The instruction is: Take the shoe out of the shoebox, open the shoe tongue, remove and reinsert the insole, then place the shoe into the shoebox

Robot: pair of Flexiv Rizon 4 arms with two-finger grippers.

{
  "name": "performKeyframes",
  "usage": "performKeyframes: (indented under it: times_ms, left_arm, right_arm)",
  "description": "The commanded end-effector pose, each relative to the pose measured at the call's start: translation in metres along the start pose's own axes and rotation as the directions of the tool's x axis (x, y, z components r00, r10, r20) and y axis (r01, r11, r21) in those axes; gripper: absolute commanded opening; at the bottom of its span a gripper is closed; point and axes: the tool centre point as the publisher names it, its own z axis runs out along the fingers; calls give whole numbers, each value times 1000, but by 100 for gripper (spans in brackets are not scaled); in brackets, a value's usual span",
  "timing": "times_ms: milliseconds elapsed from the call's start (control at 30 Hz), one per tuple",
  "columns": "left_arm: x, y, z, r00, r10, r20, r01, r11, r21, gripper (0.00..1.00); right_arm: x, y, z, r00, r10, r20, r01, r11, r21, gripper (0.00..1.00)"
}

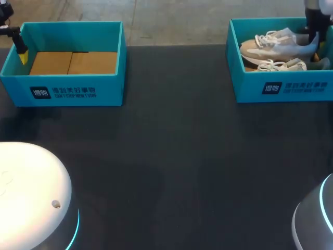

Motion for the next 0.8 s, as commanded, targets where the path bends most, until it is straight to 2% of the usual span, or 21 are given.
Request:
performKeyframes:
  times_ms: [33,433,800]
  left_arm:
    - [0,2,0,1000,0,2,0,1000,2,100]
    - [0,2,0,1000,0,2,0,1000,2,100]
    - [0,2,0,1000,0,2,0,1000,2,100]
  right_arm:
    - [1,0,2,1000,10,4,-10,1000,10,0]
    - [1,-1,10,999,51,8,-51,997,49,0]
    - [2,2,12,999,51,4,-51,998,46,0]
